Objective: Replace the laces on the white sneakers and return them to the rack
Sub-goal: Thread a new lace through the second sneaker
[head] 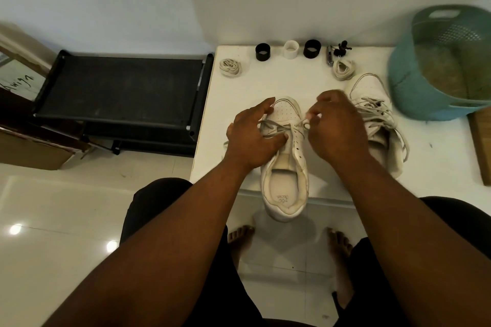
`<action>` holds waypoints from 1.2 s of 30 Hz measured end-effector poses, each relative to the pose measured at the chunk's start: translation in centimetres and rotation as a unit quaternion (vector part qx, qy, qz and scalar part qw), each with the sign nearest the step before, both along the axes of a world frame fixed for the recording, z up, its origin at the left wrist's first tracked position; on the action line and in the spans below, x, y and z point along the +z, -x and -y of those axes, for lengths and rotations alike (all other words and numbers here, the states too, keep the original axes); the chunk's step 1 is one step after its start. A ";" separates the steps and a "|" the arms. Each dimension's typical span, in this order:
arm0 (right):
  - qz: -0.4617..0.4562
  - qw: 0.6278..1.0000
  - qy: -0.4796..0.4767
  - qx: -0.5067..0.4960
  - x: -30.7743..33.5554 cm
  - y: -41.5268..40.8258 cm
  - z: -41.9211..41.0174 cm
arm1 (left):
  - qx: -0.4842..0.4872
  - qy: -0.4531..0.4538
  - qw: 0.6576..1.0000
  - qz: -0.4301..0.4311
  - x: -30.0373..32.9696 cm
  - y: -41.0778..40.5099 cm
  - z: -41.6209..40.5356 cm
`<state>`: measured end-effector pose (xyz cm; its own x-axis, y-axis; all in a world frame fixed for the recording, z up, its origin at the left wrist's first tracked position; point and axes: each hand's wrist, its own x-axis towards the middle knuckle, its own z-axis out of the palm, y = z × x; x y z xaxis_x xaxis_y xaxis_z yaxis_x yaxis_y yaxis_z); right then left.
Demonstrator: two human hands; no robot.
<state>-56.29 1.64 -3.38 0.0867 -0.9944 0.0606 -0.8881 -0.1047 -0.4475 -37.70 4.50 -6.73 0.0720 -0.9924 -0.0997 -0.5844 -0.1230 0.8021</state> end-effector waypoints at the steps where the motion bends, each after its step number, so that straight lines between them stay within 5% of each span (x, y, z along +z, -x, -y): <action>1: 0.001 0.999 0.018 -0.036 0.4 0.7 0.3 | 0.001 0.000 1.000 -0.005 -0.1 0.0 0.0; 4: 0.004 0.995 0.052 -0.085 1.0 1.7 0.7 | -0.002 0.004 1.000 -0.015 -0.3 -0.2 0.1; 9: 0.001 0.995 -0.056 0.080 0.1 -0.9 -0.7 | -0.008 0.013 0.999 -0.039 -0.8 -0.3 0.1; 16: 0.030 0.992 0.045 -0.113 2.2 1.3 0.5 | -0.009 0.017 0.998 -0.055 -1.3 -0.7 -0.1; 22: 0.029 0.994 -0.059 0.084 0.5 -0.9 -0.9 | -0.010 0.019 0.998 -0.062 -1.4 -0.6 -0.1; 30: 0.000 0.995 0.008 -0.099 1.5 1.4 1.0 | -0.009 0.016 0.998 -0.058 -1.2 -0.6 -0.1; 36: -0.018 0.996 -0.050 0.074 0.3 -0.8 -0.7 | -0.011 0.027 0.999 -0.044 -1.4 -0.6 0.1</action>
